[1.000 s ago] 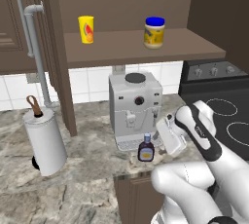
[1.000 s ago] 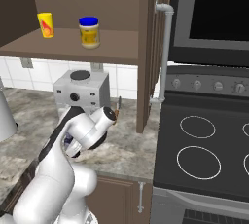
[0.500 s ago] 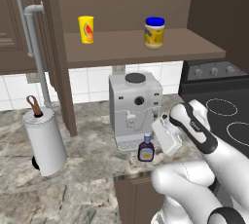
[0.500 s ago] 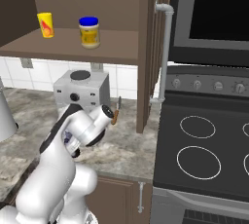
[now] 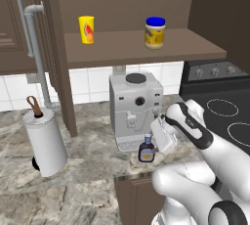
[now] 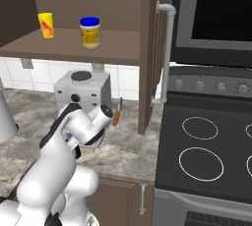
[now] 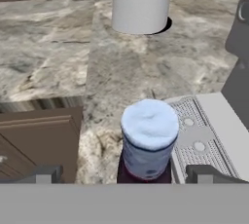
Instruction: Pick the mayonnaise and condiment bottle from the counter and place them in the cabinet.
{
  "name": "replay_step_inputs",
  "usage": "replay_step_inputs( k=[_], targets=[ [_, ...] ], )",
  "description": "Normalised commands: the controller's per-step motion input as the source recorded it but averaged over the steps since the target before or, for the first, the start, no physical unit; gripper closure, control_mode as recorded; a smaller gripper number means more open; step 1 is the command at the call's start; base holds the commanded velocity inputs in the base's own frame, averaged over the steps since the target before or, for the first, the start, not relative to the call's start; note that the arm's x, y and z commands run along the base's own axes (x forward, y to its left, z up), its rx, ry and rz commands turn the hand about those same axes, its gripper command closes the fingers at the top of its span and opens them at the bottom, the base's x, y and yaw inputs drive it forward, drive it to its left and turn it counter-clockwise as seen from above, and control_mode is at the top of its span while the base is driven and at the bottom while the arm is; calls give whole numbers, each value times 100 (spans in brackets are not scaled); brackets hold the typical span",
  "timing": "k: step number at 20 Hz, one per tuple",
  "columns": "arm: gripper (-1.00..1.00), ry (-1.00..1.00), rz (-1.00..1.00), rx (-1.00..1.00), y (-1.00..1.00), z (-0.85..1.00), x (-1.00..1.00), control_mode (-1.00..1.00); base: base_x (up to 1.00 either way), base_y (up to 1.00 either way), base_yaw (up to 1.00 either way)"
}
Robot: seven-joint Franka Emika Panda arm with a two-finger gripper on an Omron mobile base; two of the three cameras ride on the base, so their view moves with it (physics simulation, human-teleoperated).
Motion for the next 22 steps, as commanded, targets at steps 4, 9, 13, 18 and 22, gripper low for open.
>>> replay_step_inputs(
  k=[4, 9, 13, 18, 22],
  targets=[
    [-100, 0, -9, 0, 0, -29, 0, -100, 0, 0, 0],
    [-100, 0, -6, 0, 5, -32, 0, -100, 0, 0, 0],
    [-100, 0, -1, 0, 34, -42, -3, -100, 0, 0, 0],
    [-100, 0, 0, 0, 42, -47, -2, -100, 0, 0, 0],
    [100, 0, 0, 0, 39, -50, -1, -100, 0, 0, 0]
  ],
)
